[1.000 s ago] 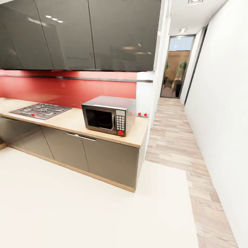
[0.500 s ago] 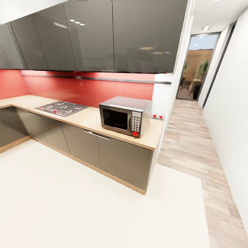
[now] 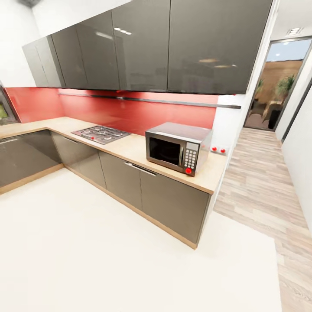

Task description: Set up a coffee station on the kitchen countertop: keep the coffee maker on the countertop, move the bottle of coffee from the kitchen shelf to the counter next to the coffee maker, place a paper coffee filter on top of the coffee maker, put the saucer next to the coffee maker with the coffee cup on the saucer, and place the electric kettle next to the coffee maker.

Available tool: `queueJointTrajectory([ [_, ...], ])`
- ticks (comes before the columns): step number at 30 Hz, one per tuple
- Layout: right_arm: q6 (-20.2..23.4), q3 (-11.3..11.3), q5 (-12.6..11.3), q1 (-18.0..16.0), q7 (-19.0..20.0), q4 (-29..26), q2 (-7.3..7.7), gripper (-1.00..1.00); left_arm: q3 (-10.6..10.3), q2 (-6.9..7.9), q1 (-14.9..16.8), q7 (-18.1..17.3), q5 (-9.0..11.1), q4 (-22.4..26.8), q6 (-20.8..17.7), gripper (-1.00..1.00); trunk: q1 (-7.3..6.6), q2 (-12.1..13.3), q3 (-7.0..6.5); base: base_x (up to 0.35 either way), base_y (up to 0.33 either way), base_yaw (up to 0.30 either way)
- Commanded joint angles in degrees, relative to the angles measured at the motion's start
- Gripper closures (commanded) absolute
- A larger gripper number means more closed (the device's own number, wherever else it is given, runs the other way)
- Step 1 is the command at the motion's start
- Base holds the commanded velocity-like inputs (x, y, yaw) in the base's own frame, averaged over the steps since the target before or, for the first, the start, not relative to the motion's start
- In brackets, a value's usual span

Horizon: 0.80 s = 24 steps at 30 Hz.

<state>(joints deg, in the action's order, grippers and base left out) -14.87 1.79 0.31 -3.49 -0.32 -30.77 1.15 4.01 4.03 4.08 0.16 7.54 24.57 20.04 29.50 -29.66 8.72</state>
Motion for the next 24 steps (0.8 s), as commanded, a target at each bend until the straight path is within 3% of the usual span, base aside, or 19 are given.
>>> queueJointTrajectory([
  [1,-0.2,0.1,0.0,0.0,0.0,0.0,-0.01,-1.0,-0.1,0.01,0.1,0.0,0.5,0.0,0.2,-1.0,-0.2,0.3,-0.09,0.0,0.0,0.28],
  [17,-0.2,0.1,0.0,0.0,0.0,0.0,-0.01,-1.0,-0.1,0.01,0.1,0.0,0.5,0.0,0.2,-1.0,-3.72,6.7,-2.96,0.0,0.0,0.281],
  [24,-0.2,0.1,0.0,0.0,0.0,0.0,-0.01,-1.0,-0.1,0.01,0.1,0.0,0.5,0.0,0.2,-1.0,-3.72,6.7,-2.95,0.0,0.0,0.281],
])
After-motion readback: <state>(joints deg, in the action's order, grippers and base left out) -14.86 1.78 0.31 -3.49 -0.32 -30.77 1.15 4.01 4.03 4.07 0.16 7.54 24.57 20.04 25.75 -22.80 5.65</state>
